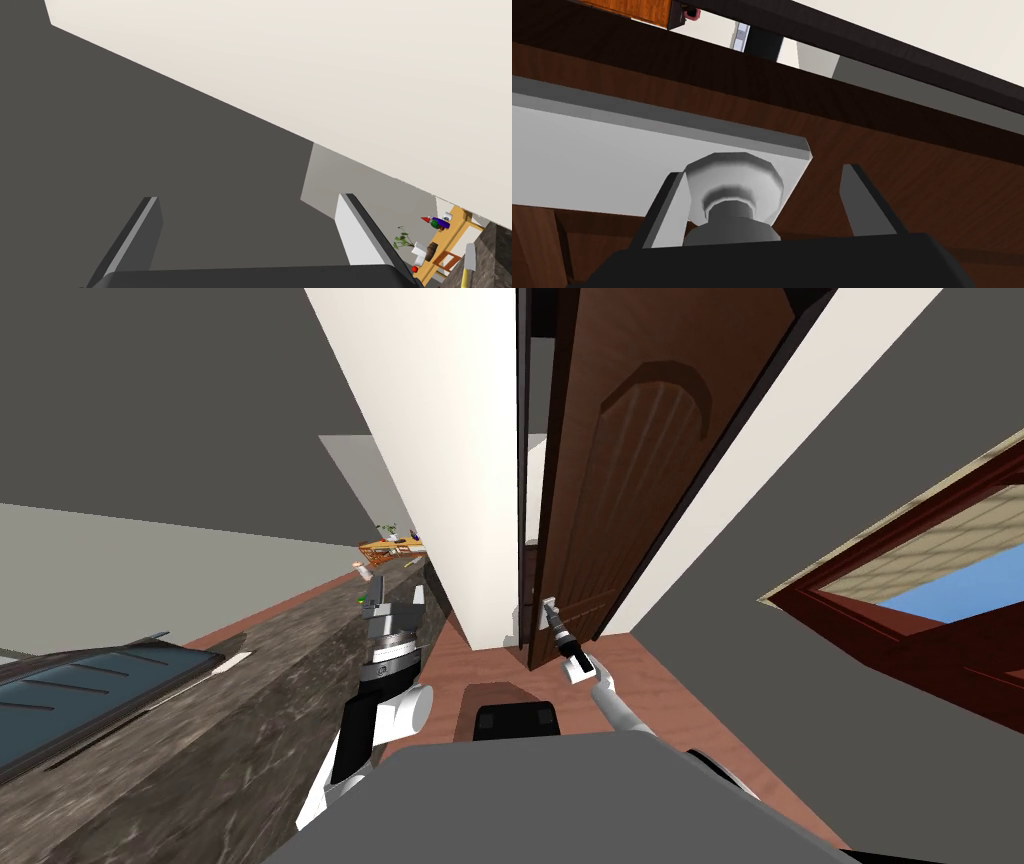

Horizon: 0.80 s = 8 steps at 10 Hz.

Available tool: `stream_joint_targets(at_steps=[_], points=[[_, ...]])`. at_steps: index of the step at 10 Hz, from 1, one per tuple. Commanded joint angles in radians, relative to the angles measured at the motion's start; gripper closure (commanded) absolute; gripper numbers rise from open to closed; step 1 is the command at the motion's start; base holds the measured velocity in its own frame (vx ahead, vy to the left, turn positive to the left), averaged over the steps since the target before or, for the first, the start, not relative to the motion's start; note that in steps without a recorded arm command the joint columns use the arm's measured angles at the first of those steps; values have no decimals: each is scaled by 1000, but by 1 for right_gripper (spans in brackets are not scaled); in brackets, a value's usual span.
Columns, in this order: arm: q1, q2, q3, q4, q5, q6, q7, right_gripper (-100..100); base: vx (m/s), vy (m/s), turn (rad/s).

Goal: Pull the door open

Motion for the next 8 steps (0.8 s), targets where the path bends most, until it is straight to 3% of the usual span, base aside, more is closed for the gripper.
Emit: stream_joint_targets(at_steps=[1,3,4,8], points=[[-6,9,23,-19,-50,-6,-48,100,-83,-63,143],[-7,12,33,-21,-94,-6,-79,100,-70,-40,81],[-9,-11,29,-6,-46,-18,-32,-100,-47,1,-62],[-12,-52,24,13,25,-36,57,-100,-24,12,-46]])
